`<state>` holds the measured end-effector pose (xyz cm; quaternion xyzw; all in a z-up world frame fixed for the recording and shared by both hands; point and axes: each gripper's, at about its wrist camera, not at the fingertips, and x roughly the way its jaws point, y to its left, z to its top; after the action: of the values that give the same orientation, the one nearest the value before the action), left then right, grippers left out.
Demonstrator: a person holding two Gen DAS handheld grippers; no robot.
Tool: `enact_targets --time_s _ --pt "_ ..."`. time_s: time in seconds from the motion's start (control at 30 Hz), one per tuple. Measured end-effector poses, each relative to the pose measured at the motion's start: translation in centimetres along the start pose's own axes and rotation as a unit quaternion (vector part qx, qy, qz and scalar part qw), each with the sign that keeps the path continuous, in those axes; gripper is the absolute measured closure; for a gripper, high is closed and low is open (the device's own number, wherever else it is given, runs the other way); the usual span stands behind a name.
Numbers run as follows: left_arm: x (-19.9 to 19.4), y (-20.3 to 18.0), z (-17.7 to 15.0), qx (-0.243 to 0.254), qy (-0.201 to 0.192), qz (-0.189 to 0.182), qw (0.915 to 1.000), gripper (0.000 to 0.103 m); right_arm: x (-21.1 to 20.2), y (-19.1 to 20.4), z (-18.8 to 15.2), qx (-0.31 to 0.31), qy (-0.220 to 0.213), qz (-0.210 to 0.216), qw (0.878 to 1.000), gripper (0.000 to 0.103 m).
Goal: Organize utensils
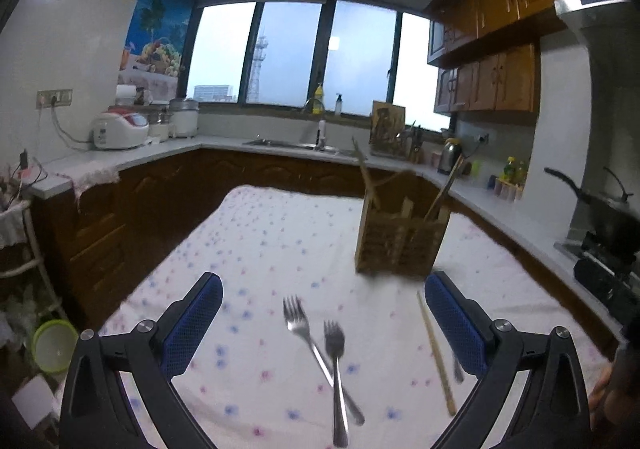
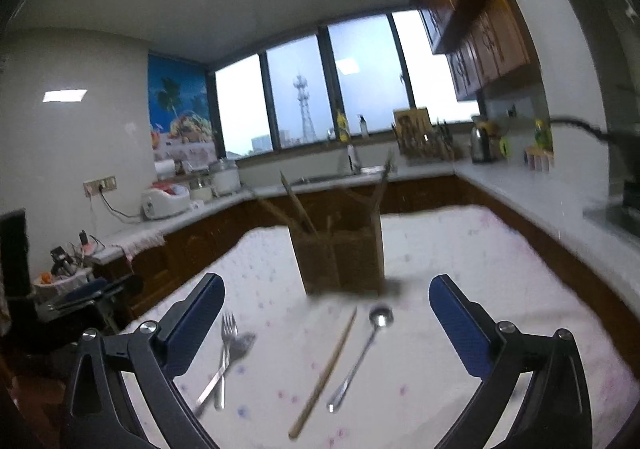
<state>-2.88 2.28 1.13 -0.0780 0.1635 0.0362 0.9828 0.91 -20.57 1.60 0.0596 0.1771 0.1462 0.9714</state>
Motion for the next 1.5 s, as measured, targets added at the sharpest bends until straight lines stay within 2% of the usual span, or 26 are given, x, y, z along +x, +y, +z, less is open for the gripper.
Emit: enact_targets --time_s 0.1,0.33,0.6,0.97,1.5 --pt "0.1 -0.6 -2.0 0.007 0.009 0.01 0.9999 0.001 0.2 0.2 -2.0 -0.006 0.006 -0.012 1.0 0.0" --pt "-0.2 -1.3 -3.2 0.022 0.017 0.024 0.9993 0.001 -0.2 0.8 -4.0 -0.031 -0.001 -0.027 0.999 0.0" --pt "-0.3 -1.6 -3.5 0.025 0.019 0.028 0.9991 0.001 -0.3 0.5 -4.4 -0.028 0.003 -0.038 0.999 0.0" --pt "-0.4 -1.9 -4.0 0.046 0.011 0.026 0.9986 0.001 -1.1 0.2 -4.5 -0.026 -0.016 -0.051 0.998 0.0" --pt "-0.3 -2.0 -4.1 0.057 0.011 0.028 0.9979 0.001 -1.1 -0.1 -4.7 -0.023 -0.016 -0.051 0.998 0.0"
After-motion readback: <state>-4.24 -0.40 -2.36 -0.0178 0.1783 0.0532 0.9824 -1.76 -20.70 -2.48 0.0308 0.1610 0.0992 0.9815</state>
